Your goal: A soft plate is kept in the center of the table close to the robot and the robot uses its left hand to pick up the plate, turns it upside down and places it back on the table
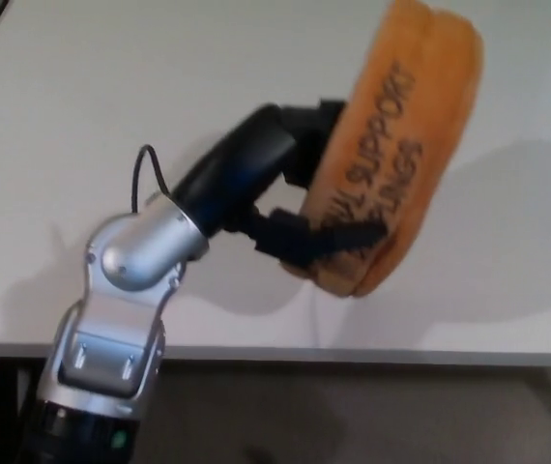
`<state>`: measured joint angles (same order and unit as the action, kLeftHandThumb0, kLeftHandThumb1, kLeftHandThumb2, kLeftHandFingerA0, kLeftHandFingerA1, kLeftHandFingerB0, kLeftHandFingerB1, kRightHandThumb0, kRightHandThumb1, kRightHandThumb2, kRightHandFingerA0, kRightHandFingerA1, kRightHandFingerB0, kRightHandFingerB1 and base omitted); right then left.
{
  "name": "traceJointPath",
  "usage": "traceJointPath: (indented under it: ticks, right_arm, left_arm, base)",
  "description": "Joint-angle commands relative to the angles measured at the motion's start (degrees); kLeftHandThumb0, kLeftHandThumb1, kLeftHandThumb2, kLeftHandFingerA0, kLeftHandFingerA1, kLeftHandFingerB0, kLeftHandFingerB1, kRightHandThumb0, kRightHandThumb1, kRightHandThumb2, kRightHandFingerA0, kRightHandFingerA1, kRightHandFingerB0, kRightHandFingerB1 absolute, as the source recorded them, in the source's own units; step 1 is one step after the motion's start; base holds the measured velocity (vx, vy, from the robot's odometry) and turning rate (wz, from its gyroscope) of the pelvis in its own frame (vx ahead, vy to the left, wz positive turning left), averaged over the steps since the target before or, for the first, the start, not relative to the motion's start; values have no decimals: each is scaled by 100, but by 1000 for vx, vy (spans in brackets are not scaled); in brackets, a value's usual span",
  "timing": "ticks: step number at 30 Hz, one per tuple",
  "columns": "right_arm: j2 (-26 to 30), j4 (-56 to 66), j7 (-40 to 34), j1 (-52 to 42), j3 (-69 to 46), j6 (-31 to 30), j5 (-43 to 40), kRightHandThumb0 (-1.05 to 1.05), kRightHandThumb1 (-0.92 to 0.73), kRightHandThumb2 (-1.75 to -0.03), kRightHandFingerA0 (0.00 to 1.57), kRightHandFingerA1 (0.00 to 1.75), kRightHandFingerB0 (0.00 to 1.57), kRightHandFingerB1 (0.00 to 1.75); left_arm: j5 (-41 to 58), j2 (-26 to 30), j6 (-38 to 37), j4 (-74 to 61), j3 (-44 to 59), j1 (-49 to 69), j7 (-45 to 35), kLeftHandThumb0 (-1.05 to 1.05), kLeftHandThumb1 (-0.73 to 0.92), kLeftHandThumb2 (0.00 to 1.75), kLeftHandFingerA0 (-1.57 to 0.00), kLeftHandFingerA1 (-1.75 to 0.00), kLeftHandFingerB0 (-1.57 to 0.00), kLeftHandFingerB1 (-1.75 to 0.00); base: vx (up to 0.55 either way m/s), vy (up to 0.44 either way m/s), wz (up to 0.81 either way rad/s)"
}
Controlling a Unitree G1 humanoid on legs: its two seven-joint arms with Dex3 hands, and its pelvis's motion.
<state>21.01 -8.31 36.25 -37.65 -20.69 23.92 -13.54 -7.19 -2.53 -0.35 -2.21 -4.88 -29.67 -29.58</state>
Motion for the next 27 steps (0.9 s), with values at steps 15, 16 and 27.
traceJointPath:
  ticks: [15,16,27]
  right_arm:
    - [180,98,-191,-125,-90,286,338,-70,-92,-76,38,64,30,45]
    - [167,219,-187,-143,-88,214,295,-70,-92,-75,37,66,30,47]
    - [170,208,-66,-122,-96,87,79,-72,-92,-70,36,65,29,46]
  left_arm:
    - [5642,-996,1408,842,4222,-1391,2912,-26,60,64,-97,-175,-72,-175]
    - [5758,-988,1405,941,4360,-1475,3013,-26,60,63,-96,-175,-70,-175]
    - [6591,-1061,1036,1559,5420,-1716,3664,-24,69,63,-90,-175,-47,-175]
  base:
    - [0,0,0]
    - [0,0,0]
    - [0,0,0]
